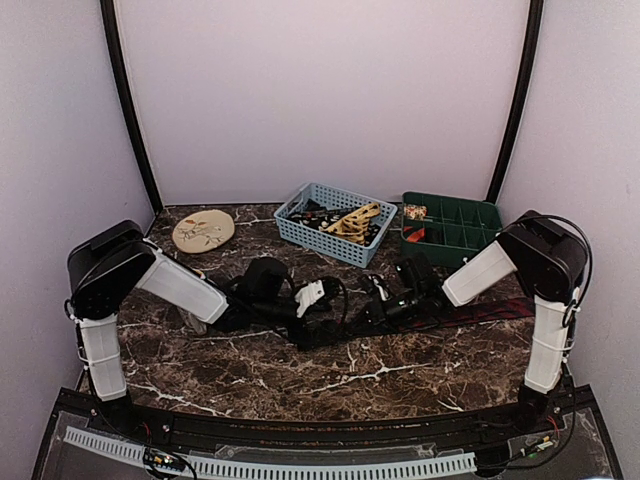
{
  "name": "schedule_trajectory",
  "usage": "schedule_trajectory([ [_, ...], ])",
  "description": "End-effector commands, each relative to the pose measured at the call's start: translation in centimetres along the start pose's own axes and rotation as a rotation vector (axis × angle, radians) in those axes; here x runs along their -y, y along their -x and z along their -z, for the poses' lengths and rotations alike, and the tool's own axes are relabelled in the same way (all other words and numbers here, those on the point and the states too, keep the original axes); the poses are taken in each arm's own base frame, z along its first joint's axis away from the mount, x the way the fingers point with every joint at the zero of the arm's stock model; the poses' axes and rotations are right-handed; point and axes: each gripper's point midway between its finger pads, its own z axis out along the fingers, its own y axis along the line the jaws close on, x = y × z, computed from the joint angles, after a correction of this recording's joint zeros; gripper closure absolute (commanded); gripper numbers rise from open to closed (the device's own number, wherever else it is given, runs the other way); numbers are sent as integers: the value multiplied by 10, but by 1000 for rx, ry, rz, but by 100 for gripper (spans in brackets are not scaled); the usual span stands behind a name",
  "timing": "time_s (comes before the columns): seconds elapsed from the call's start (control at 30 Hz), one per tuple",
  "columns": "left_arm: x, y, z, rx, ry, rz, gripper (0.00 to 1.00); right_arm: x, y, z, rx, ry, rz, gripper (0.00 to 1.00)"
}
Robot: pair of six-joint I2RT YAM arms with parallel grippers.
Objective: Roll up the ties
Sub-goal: Roll the tie at the center of the board.
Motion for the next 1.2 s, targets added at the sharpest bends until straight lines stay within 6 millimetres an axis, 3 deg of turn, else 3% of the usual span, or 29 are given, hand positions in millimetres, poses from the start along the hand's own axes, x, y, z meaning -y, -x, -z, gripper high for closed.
schedule_trajectory([
  [0.0,10,1,-14,27,-82,7,13,37,-21,-1,-27,-100,-86,100],
  [0.13,12,-9,-27,7,-107,10,20,38,-21,0,-20,-99,-89,100],
  [0.47,20,-26,-23,-60,-139,-25,63,8,-9,1,1,-23,-49,100],
  [0.53,22,-34,-20,-95,-139,-32,69,-2,-8,2,6,12,-38,90],
  [0.6,25,-43,-15,-128,-139,-38,72,-15,-3,6,26,44,-26,76],
  [0.77,29,-55,-8,-166,-136,-45,74,-31,8,9,29,70,0,64],
  [1.17,29,-54,-8,-176,-149,-49,75,-40,-7,-8,-58,73,4,69],
])
